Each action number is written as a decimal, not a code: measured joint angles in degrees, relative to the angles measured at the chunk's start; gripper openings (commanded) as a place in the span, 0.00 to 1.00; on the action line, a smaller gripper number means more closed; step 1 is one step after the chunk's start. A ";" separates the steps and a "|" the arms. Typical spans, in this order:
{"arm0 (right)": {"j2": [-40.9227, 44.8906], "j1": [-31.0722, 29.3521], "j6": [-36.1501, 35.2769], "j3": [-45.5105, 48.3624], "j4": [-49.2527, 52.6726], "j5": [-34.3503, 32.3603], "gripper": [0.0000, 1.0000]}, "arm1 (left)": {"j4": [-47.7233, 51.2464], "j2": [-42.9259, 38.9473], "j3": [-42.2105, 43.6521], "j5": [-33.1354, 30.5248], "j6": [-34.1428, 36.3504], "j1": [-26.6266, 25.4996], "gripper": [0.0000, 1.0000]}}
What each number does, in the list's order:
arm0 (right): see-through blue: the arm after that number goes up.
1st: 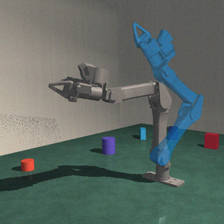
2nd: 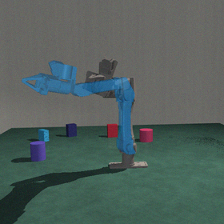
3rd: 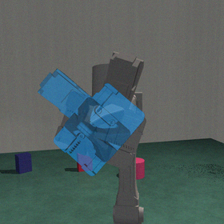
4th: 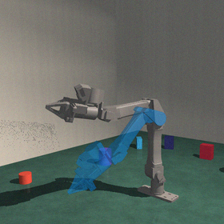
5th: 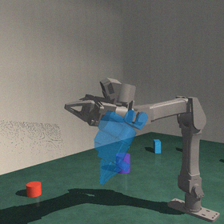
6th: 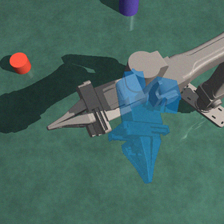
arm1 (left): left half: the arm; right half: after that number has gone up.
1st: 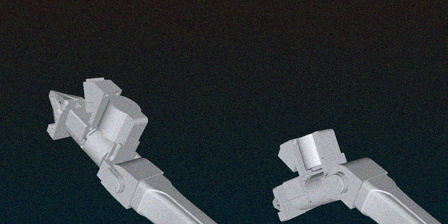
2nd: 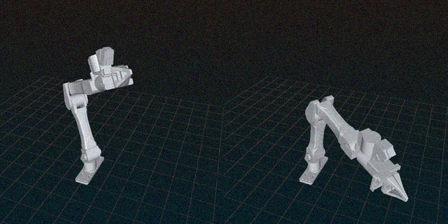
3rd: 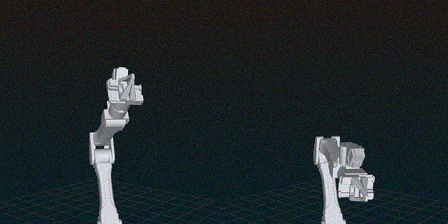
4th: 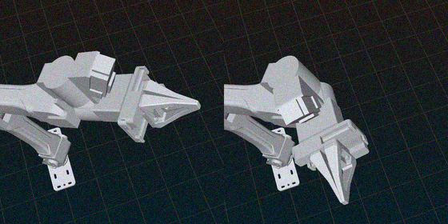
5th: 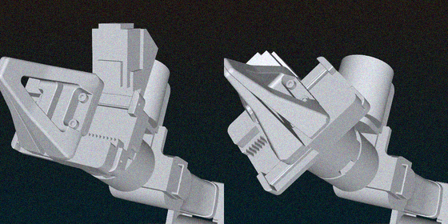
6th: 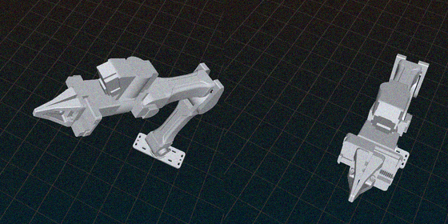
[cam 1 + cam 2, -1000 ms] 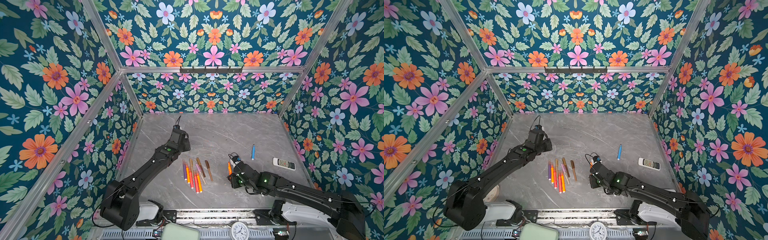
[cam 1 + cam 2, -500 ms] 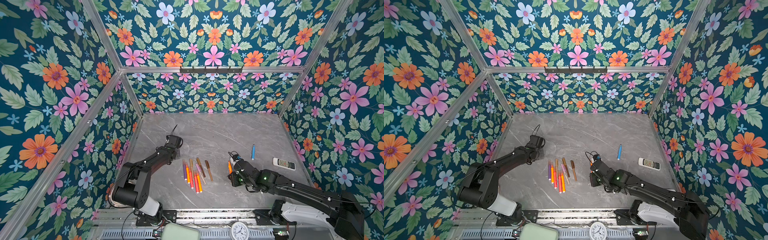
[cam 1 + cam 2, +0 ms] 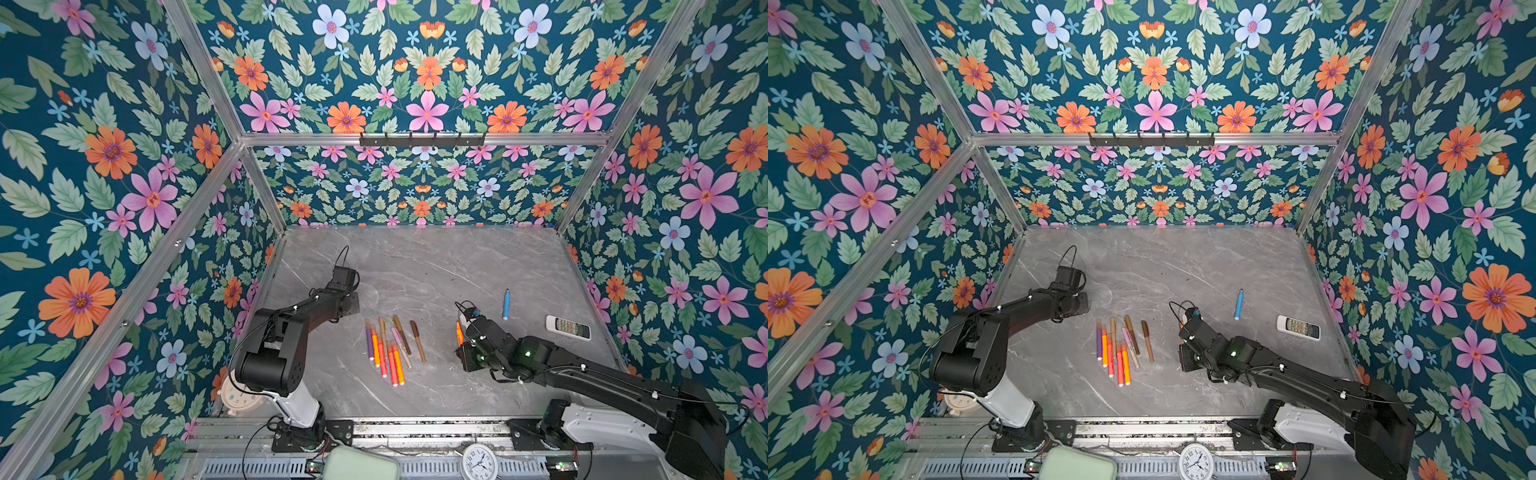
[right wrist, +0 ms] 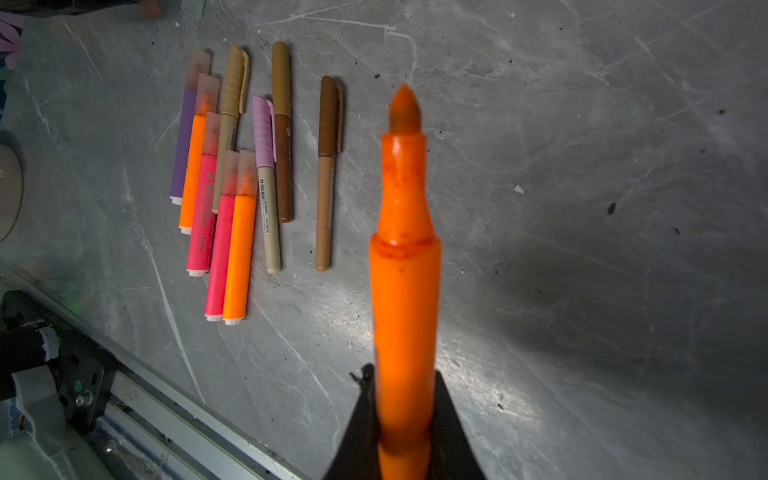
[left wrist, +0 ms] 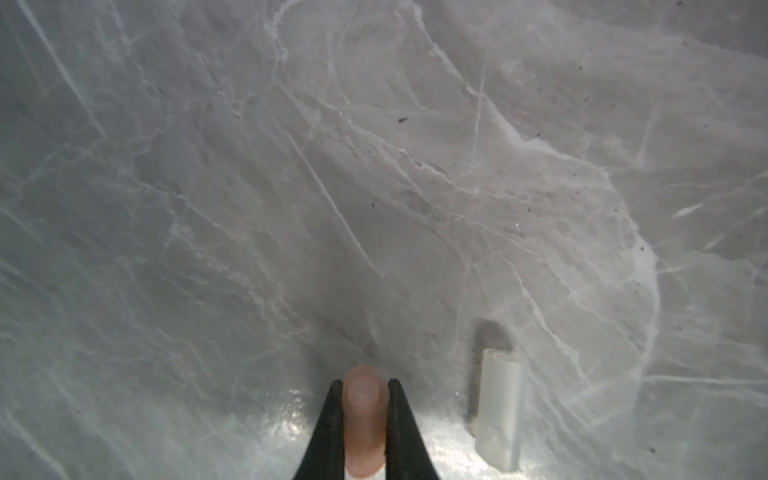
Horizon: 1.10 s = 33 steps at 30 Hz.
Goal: Open the pen caps
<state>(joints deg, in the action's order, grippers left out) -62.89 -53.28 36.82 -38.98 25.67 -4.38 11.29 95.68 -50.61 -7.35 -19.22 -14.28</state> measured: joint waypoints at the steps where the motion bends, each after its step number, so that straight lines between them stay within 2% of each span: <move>1: -0.04 0.00 0.00 -0.07 0.11 0.00 0.00 | -0.17 0.24 -0.02 0.22 0.00 0.00 0.00; 14: -1.11 0.09 0.00 -0.44 0.02 0.81 0.00 | -3.15 1.88 -1.09 5.73 0.00 0.07 0.02; 33: -0.87 0.09 0.00 -0.17 -0.17 0.81 0.00 | -2.60 0.04 -0.17 7.50 -0.02 0.04 0.17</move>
<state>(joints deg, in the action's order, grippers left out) -63.77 -53.19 36.82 -39.16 25.50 -3.57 8.69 95.72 -50.78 0.14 -19.25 -14.24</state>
